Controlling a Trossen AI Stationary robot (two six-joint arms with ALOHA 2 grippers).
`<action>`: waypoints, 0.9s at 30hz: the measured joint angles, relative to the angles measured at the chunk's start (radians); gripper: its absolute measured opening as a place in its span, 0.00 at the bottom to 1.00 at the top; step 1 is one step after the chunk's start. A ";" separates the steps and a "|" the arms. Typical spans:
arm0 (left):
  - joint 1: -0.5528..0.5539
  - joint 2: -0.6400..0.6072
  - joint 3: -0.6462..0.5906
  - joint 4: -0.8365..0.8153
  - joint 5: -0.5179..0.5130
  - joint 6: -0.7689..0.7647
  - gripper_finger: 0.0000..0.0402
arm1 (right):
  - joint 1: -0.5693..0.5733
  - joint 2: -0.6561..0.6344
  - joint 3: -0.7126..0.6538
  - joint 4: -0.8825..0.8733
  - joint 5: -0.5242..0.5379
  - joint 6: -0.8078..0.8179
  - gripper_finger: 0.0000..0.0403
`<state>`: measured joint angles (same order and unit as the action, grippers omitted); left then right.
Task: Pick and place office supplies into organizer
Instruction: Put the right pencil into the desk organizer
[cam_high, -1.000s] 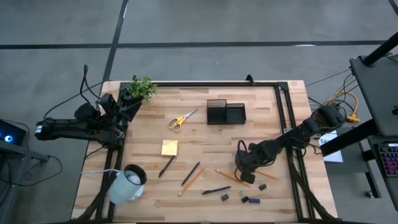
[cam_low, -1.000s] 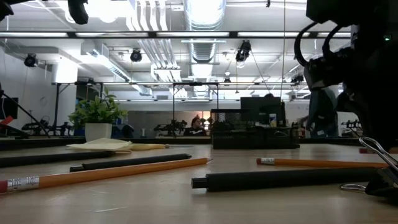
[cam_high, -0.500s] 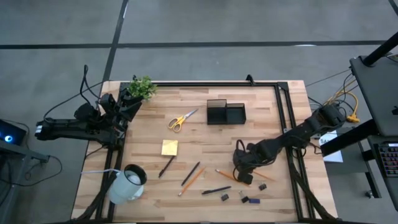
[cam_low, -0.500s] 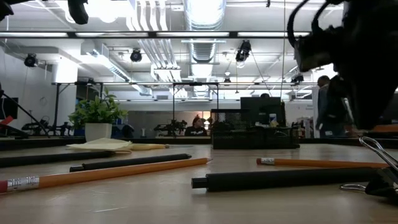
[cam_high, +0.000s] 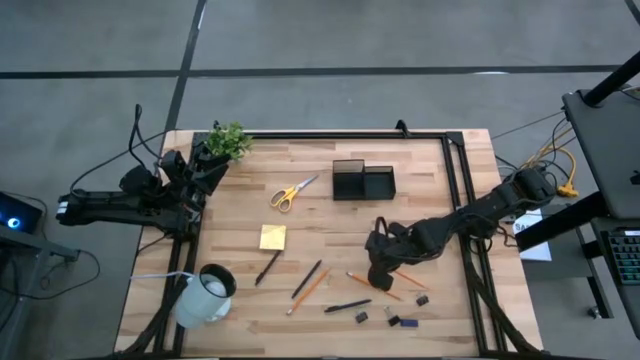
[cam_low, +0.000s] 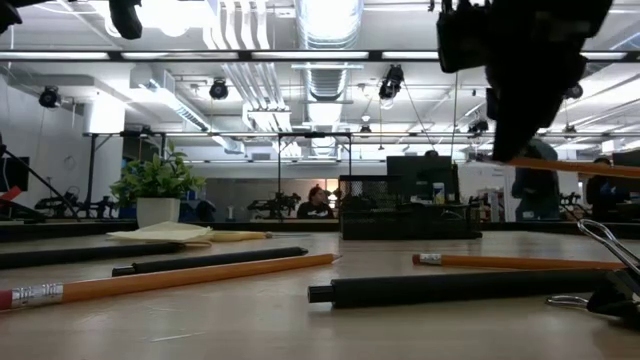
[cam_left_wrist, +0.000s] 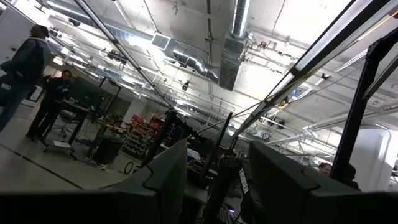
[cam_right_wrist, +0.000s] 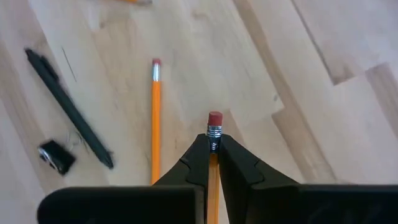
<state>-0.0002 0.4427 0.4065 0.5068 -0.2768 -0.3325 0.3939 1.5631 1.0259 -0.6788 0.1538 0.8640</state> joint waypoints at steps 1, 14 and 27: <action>0.000 0.000 0.000 0.000 0.000 0.000 0.39 | -0.002 0.000 0.004 0.000 0.011 0.000 0.03; 0.000 0.000 0.000 0.000 0.000 0.000 0.39 | -0.010 -0.001 0.051 0.008 0.196 0.010 0.03; 0.000 0.000 0.000 0.000 0.000 -0.002 0.39 | -0.016 -0.001 0.051 0.030 0.378 0.079 0.03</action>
<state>-0.0005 0.4427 0.4065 0.5071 -0.2764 -0.3347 0.3779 1.5623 1.0771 -0.6487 0.5319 0.9431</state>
